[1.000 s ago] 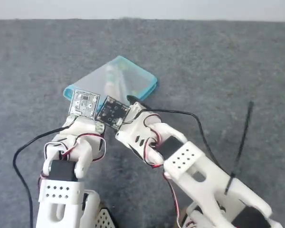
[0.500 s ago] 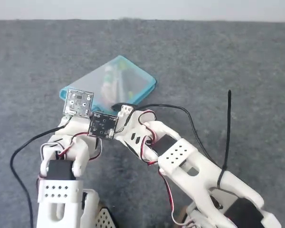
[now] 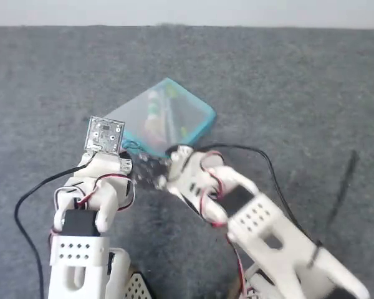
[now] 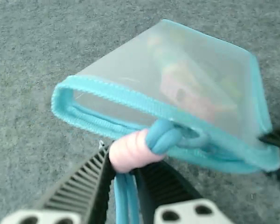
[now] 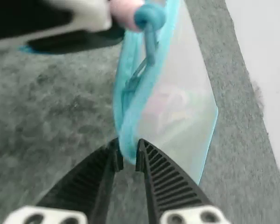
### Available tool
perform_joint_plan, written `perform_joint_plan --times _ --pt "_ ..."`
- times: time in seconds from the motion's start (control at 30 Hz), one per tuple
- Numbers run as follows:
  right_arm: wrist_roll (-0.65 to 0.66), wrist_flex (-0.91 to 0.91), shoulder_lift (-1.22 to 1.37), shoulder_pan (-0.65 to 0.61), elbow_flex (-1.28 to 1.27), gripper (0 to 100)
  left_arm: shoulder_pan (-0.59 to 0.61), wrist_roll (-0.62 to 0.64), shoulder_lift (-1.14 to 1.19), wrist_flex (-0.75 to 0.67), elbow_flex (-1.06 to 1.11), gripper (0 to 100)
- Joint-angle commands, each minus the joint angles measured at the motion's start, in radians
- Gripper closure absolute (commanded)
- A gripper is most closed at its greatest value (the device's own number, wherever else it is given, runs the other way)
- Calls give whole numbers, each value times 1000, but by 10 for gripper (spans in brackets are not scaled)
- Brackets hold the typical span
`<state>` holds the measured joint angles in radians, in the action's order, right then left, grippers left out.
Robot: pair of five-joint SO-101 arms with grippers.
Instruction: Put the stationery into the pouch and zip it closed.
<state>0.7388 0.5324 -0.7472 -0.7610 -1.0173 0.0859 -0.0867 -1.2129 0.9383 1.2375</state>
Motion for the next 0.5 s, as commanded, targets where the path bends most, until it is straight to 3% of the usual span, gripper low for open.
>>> perform_joint_plan --times 0.0,0.17,0.37,0.47 --pt "5 102 -249 44 -69 991 12 -2 -8 -2 -61 990" --pt "9 205 -472 79 -138 991 6 -2 -8 3 -61 990" --pt "-94 140 -499 -124 -150 988 5 -2 -8 5 -61 990" --pt "-140 71 -397 -151 -141 964 9 -2 -8 5 -61 990"
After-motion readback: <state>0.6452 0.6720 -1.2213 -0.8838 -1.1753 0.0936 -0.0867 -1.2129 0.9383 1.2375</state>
